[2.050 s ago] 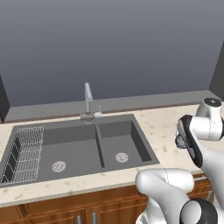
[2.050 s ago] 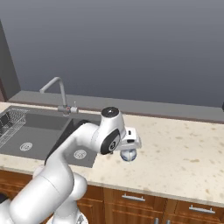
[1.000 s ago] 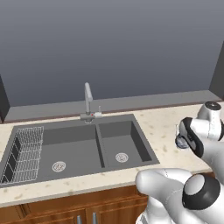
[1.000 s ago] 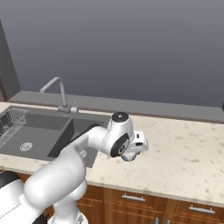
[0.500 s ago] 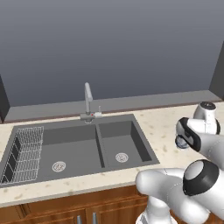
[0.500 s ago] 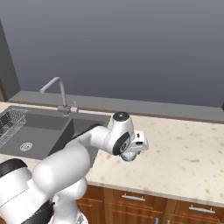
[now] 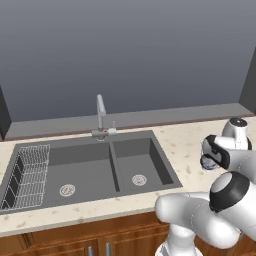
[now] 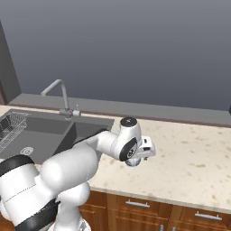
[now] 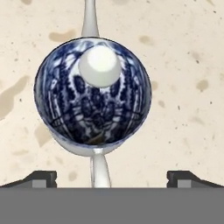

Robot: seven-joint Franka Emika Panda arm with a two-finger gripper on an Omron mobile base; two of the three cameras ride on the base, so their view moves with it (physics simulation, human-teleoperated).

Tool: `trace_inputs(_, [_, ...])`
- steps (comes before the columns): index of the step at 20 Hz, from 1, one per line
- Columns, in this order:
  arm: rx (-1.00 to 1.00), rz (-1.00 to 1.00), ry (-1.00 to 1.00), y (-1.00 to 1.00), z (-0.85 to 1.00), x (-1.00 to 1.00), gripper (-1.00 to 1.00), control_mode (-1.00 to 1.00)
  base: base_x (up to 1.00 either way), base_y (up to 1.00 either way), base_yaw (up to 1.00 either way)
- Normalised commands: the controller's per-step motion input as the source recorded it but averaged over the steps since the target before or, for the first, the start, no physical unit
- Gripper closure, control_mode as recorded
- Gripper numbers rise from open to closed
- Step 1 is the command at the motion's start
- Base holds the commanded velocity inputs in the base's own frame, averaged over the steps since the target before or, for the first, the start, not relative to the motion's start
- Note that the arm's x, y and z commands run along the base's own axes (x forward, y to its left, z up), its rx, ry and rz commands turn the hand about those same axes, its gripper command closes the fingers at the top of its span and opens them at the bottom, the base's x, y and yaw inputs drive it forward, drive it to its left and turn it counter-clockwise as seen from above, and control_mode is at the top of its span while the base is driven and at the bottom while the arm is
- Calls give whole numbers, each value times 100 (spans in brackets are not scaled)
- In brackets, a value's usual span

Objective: Place the cup in the left basin and the teapot in the right basin of the sink.

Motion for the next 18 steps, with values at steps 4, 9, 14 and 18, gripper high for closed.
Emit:
trace_inputs(4, [0, 3, 0, -5, -7, 9, -100, -100, 0, 0, 0])
trace_inputs(9, [0, 5, 1, 7, -7, 13, 100, -100, 0, 0, 0])
trace_inputs(14, [0, 6, 0, 0, 0, 0, 100, -100, 0, 0, 0])
trace_inputs(18, [0, 6, 0, 0, -3, 0, 100, -100, 0, 0, 0])
